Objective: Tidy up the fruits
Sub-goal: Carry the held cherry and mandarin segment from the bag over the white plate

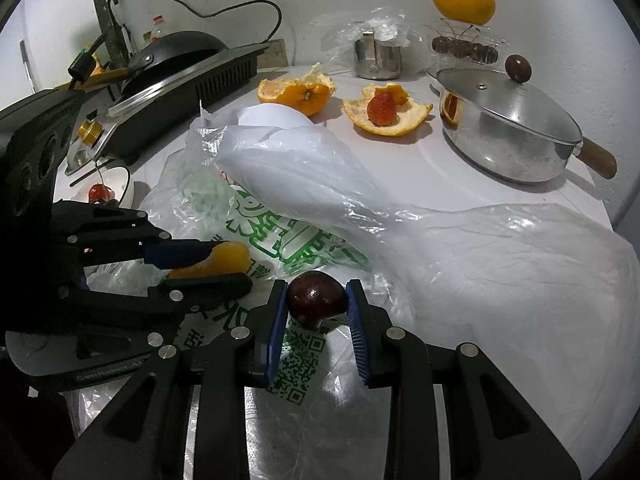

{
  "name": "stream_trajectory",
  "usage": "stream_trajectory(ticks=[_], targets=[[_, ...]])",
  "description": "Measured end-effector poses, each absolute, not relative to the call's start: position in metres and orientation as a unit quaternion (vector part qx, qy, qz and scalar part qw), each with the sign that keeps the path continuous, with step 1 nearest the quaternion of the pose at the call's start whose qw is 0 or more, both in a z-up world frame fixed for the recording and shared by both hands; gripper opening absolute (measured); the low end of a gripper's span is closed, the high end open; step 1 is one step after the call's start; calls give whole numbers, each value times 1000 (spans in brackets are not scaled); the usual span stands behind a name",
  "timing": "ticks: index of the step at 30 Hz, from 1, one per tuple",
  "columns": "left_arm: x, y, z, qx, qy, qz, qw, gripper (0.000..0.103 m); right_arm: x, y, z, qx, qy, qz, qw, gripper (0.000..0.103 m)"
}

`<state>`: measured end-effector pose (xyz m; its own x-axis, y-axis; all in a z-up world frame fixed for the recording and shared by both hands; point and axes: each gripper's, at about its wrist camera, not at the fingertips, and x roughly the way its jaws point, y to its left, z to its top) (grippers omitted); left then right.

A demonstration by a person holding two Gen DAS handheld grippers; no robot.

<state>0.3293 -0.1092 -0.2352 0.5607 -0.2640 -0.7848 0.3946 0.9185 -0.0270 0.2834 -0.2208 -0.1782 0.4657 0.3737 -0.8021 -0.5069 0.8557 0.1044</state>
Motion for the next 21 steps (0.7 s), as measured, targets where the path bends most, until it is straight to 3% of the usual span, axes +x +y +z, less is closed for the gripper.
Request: stream_trajectory(ticks=[21], targets=[[302, -98, -199, 64, 382, -184, 903, 17, 266, -213, -170, -84, 446, 255, 854, 31]])
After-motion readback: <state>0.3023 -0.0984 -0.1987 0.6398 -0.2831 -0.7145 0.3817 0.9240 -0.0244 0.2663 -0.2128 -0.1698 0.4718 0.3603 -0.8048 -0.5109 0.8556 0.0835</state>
